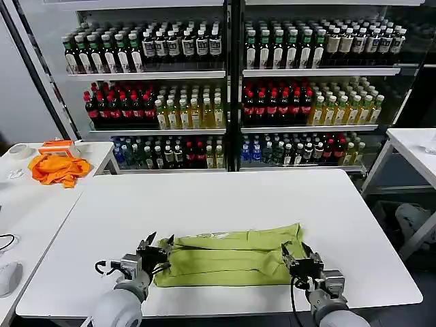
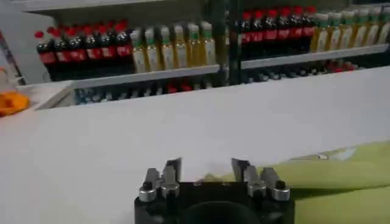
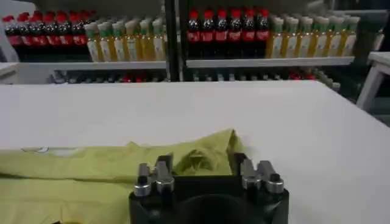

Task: Fold and organize the clothes.

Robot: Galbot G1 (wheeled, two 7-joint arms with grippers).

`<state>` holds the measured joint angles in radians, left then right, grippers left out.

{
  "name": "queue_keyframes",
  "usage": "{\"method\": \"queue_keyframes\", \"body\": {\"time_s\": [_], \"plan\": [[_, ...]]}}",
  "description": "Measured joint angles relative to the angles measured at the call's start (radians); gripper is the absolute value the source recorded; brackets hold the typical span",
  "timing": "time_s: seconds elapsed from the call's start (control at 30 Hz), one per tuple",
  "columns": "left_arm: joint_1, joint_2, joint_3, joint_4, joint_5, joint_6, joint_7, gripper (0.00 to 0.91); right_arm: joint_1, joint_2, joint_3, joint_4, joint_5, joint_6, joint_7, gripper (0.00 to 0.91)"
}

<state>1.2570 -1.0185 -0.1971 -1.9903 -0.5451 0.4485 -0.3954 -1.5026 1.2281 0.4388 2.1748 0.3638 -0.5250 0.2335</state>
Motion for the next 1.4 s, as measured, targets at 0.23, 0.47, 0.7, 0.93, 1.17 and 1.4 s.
{"method": "queue_keyframes", "body": {"time_s": [0.23,0.47,0.7,0.93,1.17,1.4], "plan": [[0.059,-0.076,-0.027,-0.015,0.022,-0.013,-0.029,0.907,-0.04,0.012,0.003,0.009,-0.024,0.017,-0.004,0.907],[0.101,-0.16,-0.03,-0.007,0.055,-0.033,-0.04,0.907,-0.053,0.01,0.003,0.012,-0.032,0.026,-0.006,0.907],[0.117,-0.223,-0.036,0.026,0.064,-0.063,-0.042,0.302,-0.062,0.01,0.003,0.014,-0.037,0.028,-0.006,0.907],[0.126,-0.259,-0.046,0.055,0.076,-0.103,-0.046,0.05,-0.066,0.006,0.006,0.017,-0.038,0.03,-0.005,0.907],[0.131,-0.277,-0.058,0.075,0.071,-0.135,-0.037,0.04,-0.073,0.006,0.006,0.022,-0.039,0.03,0.0,0.907],[0.144,-0.284,-0.072,0.086,0.054,-0.168,-0.02,0.03,-0.084,0.006,0.009,0.03,-0.041,0.032,0.005,0.907]]}}
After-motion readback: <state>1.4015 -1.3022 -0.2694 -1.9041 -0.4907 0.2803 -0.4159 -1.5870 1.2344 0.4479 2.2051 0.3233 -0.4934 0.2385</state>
